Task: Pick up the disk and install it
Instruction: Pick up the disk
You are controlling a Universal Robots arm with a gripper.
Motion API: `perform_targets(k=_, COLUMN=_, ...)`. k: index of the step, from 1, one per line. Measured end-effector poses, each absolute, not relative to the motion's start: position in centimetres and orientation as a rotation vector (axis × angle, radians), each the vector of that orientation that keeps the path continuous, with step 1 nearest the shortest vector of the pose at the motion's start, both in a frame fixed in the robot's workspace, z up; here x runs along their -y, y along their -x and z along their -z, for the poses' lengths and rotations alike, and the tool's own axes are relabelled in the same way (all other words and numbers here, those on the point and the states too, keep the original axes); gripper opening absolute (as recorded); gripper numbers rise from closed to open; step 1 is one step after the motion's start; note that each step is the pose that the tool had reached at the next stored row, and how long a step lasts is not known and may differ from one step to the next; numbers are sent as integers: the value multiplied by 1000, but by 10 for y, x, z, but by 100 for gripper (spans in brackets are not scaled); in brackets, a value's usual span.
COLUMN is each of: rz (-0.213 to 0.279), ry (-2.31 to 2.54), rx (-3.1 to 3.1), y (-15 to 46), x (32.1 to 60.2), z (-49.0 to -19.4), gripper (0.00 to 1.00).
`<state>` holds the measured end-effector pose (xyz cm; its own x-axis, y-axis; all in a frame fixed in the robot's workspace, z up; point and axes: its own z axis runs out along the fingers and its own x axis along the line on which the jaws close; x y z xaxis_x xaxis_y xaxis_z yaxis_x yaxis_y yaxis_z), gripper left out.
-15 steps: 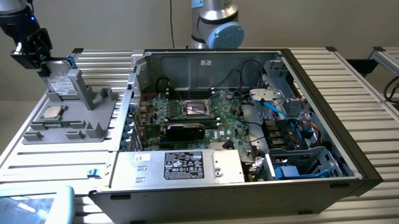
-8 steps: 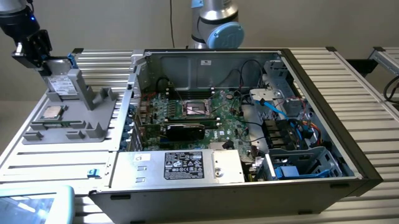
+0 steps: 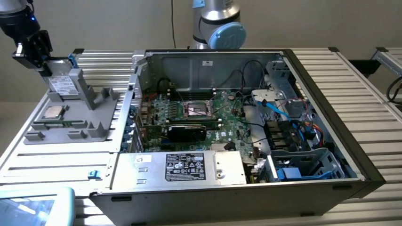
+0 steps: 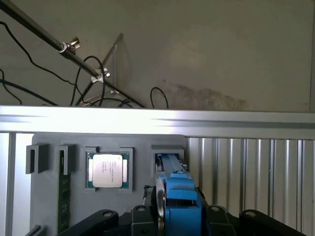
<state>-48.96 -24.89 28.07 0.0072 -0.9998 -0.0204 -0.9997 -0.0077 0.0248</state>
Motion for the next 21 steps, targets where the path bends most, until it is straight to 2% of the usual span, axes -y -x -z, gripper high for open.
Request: perform_targets(k=21, rz=50, ry=-2226, rx=2212, y=490, x=249, z=-283, gripper=40)
